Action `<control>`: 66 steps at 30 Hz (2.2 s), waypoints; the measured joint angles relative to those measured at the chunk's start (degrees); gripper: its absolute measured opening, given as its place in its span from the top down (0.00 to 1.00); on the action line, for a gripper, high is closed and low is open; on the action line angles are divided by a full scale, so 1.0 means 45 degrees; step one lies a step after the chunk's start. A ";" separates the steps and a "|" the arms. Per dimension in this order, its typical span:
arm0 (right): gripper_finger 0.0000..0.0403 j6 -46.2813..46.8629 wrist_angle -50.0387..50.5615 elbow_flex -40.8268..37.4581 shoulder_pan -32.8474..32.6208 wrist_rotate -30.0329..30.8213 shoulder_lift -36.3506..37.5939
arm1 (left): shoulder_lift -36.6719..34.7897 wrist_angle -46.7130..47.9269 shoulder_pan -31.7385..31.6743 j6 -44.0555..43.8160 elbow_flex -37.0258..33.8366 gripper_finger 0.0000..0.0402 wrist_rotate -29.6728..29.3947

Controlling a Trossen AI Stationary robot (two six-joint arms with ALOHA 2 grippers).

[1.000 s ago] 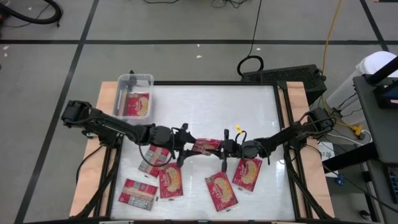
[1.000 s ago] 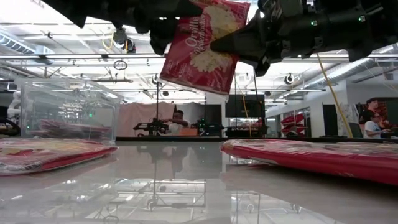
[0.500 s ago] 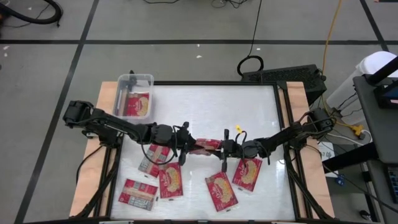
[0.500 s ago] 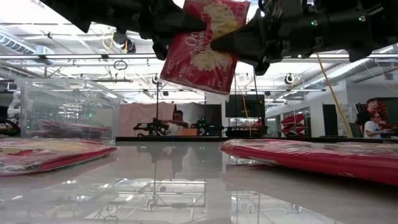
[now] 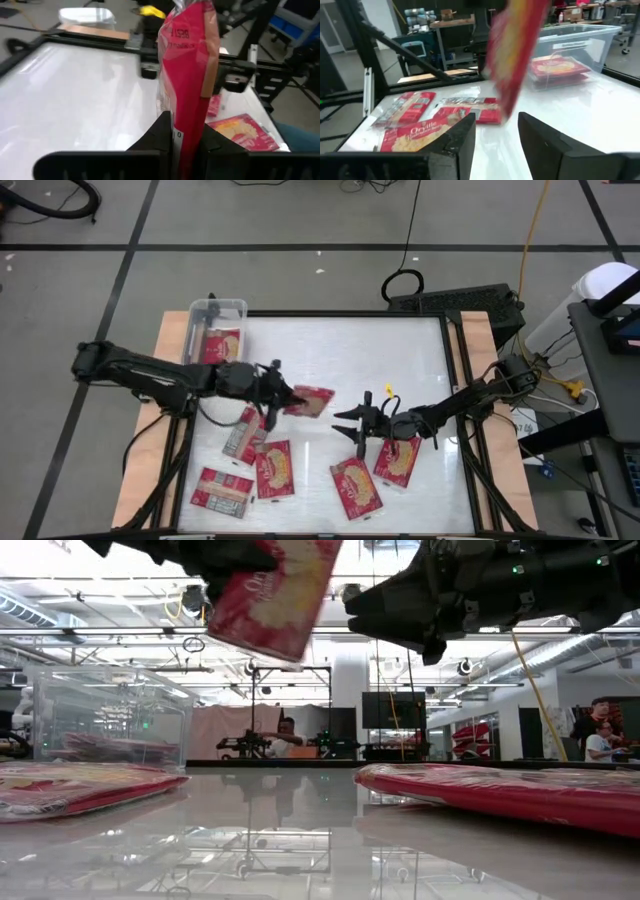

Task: Sort popcorn bags into baskets
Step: Stack the red popcorn pack into the bin

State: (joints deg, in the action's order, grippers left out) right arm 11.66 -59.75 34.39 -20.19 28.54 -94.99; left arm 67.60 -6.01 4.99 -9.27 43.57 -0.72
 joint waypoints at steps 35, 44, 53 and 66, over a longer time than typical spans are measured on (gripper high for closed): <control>0.65 -0.0703 0.0599 -0.0019 -0.0335 -0.0002 -0.0003 | -0.8365 0.9255 -1.0176 0.2951 0.0005 0.88 -0.0631; 0.65 -0.0703 0.0667 -0.0019 -0.0335 -0.0007 -0.0003 | -0.8370 1.0612 -1.1040 0.2397 0.0005 0.90 -0.0615; 0.65 -0.0703 0.0631 -0.0019 -0.0335 -0.0007 -0.0003 | -0.8078 1.0272 -1.1045 0.1212 -0.1283 0.88 -0.0627; 0.65 -0.0752 0.0620 -0.0019 -0.0335 -0.0007 -0.0003 | -0.8052 0.9944 -1.1426 0.0535 -0.2331 0.86 -0.0799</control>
State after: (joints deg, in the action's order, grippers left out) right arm 8.27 -56.96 34.30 -21.69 28.51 -95.00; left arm 31.36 38.74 -46.42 -6.86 33.08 -4.32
